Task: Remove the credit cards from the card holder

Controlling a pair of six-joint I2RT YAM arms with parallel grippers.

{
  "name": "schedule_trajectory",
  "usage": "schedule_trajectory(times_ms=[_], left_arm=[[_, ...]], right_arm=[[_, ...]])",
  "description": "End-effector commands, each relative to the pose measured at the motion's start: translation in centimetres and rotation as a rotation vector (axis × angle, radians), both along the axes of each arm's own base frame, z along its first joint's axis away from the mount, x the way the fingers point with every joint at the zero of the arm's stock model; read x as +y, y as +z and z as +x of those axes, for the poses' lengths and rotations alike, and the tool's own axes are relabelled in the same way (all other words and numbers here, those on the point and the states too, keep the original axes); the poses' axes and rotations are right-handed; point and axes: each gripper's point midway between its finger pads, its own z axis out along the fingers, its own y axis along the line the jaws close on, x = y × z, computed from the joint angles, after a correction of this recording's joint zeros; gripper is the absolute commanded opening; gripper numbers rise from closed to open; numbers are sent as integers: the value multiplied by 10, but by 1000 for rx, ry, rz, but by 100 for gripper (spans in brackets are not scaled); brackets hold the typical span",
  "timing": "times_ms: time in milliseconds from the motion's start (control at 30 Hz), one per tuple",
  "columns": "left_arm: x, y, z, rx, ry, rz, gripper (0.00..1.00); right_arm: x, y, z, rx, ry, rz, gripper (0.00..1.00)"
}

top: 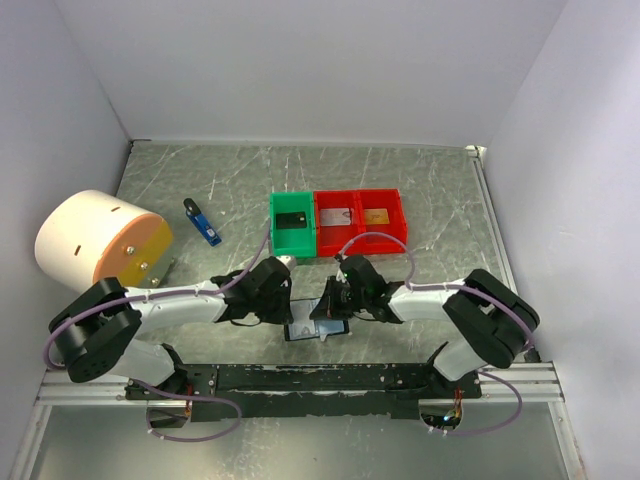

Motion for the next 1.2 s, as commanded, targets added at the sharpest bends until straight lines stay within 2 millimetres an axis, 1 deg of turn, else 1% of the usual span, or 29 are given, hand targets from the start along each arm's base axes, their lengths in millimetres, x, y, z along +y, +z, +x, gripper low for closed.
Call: schedule_trajectory(times_ms=[0,133,467,533,567,633,667,767,867,1033,1100,1167], left_arm=[[6,-14,-6,17,-16,61,7],[9,-16,-4,15,-7,79,7],[13,-18,-4,14,0,94,7],[12,-17,-4,11,1,89,7],[12,-16,-4,11,0,85,7],[11,-16,-4,9,-2,76,7],[11,-16,-5,10,-1,73,7],[9,-15,-4,10,-3,70,7],[8,-15,-5,13,-4,65,8],[5,-16,-5,17,-6,50,8],[4,-16,-5,18,-7,50,7],[5,-16,-5,20,-5,60,8]], right_arm=[[-6,-3,7,-78,-35,-88,0],[-6,9,8,-110,-34,-57,0],[-21,9,8,-122,-45,-94,0],[-20,11,7,-120,-42,-74,0],[-18,12,7,-118,-37,-61,2],[-15,11,5,-103,-22,-52,12],[-14,8,4,-91,-16,-61,15],[-10,2,1,-65,4,-59,22],[-3,3,-1,-67,25,-33,27],[1,-2,1,-93,34,-92,30],[3,-1,3,-145,44,-124,30],[1,0,7,-194,29,-169,30]])
